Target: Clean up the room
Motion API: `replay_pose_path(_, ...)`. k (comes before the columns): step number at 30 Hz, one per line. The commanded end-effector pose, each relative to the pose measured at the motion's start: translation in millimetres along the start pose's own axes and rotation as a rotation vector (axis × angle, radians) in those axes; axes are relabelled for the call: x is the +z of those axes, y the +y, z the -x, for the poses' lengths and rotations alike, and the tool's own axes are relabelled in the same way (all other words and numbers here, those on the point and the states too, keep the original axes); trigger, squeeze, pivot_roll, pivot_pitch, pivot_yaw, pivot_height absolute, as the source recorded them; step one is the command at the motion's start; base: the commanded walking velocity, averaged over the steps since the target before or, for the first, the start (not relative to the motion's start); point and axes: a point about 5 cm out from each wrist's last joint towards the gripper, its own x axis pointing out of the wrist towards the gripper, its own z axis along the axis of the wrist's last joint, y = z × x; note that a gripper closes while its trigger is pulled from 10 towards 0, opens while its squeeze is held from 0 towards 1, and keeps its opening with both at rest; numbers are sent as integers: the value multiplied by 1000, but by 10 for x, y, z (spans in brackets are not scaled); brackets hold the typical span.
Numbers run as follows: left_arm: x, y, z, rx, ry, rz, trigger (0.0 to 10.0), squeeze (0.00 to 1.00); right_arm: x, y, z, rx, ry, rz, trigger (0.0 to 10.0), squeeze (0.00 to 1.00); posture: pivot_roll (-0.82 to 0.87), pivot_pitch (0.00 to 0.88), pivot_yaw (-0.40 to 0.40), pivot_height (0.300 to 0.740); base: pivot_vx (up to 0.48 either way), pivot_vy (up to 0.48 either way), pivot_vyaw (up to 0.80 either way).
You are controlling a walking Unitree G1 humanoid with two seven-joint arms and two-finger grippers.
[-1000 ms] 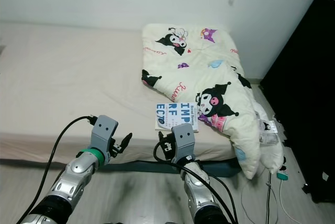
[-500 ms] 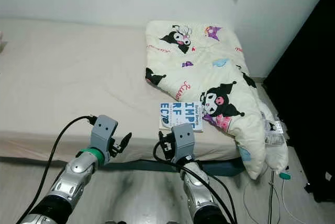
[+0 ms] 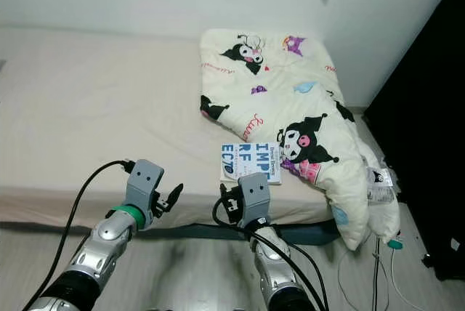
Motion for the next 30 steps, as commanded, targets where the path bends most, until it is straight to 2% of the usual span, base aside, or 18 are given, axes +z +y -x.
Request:
replay_pose_path(1,-66,-24,20,-8,20,7,10000,0,-31,-4,28,-6,7,-9,10000,0,-45,18,51,740,307,0,0)
replay_pose_path(24,-59,-33,9,-8,20,10,10000,0,-35,-9,25,-6,12,-8,10000,0,-44,16,51,740,304,0,0)
replay_pose_path(30,-53,-37,10,-9,14,25,10000,0,-36,-11,27,-4,13,-6,10000,0,-45,15,51,740,0,0,0)
